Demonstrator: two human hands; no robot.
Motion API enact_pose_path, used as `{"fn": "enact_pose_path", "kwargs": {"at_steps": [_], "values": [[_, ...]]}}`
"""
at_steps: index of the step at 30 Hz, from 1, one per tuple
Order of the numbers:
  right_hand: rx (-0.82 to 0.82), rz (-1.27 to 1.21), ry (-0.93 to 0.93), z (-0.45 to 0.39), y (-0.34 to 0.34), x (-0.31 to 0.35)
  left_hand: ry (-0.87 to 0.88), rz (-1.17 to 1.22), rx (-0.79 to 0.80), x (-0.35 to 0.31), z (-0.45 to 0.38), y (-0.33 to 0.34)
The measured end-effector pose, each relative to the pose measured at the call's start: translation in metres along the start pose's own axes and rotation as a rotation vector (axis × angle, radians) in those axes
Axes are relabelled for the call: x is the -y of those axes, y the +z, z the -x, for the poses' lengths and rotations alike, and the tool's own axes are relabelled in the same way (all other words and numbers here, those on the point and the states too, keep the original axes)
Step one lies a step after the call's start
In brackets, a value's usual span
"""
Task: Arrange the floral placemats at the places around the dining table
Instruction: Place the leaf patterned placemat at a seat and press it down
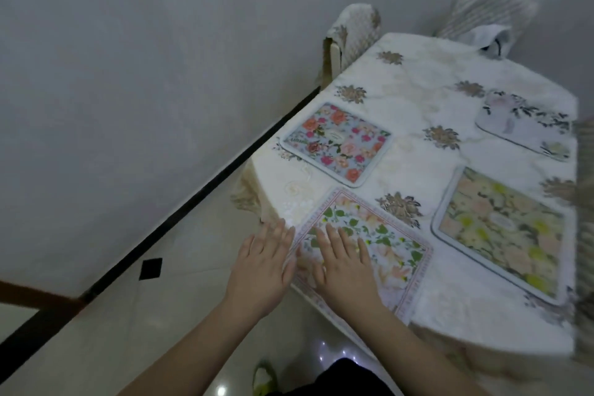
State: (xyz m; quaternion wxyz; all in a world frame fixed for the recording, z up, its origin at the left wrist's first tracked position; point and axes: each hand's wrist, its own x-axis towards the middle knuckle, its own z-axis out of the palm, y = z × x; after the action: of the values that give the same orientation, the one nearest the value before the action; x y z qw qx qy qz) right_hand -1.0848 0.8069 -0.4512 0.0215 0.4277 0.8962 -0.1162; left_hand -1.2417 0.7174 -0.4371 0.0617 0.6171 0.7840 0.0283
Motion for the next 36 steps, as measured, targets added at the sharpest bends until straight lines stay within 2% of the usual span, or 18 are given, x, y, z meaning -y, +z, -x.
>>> {"fn": "enact_pose_path", "kwargs": {"at_steps": [5,14,23,29,36], "values": [[-0.002,-0.032,0.168,0.006,0.012,-0.023,0.145,0.007,0.038,-0.01,-0.033,0.012],[0.082,-0.093,0.37,0.002,0.039,-0.09,0.307,-0.056,0.219,-0.044,-0.102,0.061],[0.139,-0.18,0.386,0.0,0.066,-0.127,0.391,-0.152,0.393,-0.061,-0.15,0.104],[0.087,-0.162,0.388,0.005,0.073,-0.126,0.457,-0.138,0.404,-0.058,-0.159,0.109],[0.039,-0.132,0.419,0.006,0.087,-0.126,0.603,-0.077,0.332,-0.036,-0.168,0.123]]}}
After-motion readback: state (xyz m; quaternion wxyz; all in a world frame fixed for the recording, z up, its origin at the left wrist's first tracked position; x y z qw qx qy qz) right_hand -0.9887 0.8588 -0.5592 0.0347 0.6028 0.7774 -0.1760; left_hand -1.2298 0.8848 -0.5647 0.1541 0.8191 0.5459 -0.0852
